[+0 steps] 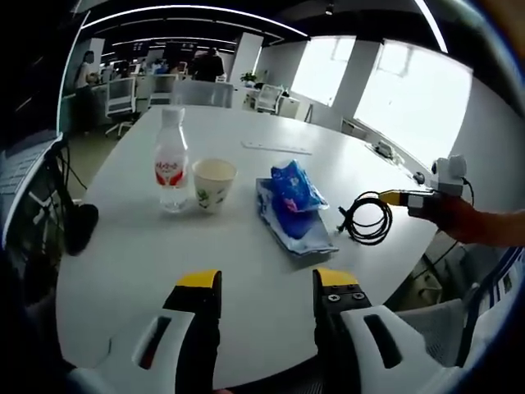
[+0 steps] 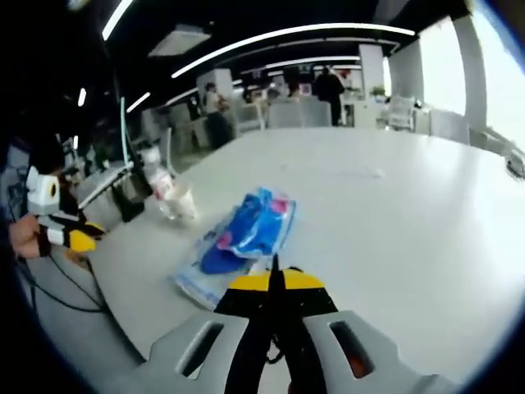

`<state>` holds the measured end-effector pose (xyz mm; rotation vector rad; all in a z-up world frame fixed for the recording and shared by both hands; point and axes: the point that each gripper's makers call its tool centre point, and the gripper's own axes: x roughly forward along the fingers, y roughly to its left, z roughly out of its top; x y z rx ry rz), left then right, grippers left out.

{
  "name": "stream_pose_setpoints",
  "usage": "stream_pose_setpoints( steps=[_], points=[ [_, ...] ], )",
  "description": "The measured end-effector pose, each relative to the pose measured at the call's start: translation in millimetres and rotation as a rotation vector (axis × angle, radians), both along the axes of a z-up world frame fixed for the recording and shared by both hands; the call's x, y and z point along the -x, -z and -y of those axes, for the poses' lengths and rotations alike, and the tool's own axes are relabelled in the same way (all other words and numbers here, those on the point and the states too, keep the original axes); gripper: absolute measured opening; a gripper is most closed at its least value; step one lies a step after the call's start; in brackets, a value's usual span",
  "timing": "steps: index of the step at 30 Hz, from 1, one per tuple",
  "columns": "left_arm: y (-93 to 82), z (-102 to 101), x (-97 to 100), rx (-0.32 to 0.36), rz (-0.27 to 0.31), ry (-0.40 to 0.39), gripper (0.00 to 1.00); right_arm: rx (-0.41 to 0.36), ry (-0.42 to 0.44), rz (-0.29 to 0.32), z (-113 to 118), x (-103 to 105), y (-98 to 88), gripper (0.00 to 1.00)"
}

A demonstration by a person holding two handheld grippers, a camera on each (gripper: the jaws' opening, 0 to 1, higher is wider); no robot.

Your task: Arrange the tabletop items into an orderly group along one side of the table until the central work area is clear of visible clutter.

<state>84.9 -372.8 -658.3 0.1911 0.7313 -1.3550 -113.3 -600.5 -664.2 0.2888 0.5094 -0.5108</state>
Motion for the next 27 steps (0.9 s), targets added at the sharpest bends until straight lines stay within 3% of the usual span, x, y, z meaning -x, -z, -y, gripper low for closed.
stream_pose_setpoints(
  steps=[12,27],
  points=[
    [0.7,-5,-2.2,-0.003,-0.002,-0.015,0.44,-0.031,0.083,-0.006,16,21,4.5,0.00],
    [1.7,-10,-6.5,-0.014,0.002,-0.032,0.44,-0.067,0.167,-0.096,38,51,44.5,0.00]
  ],
)
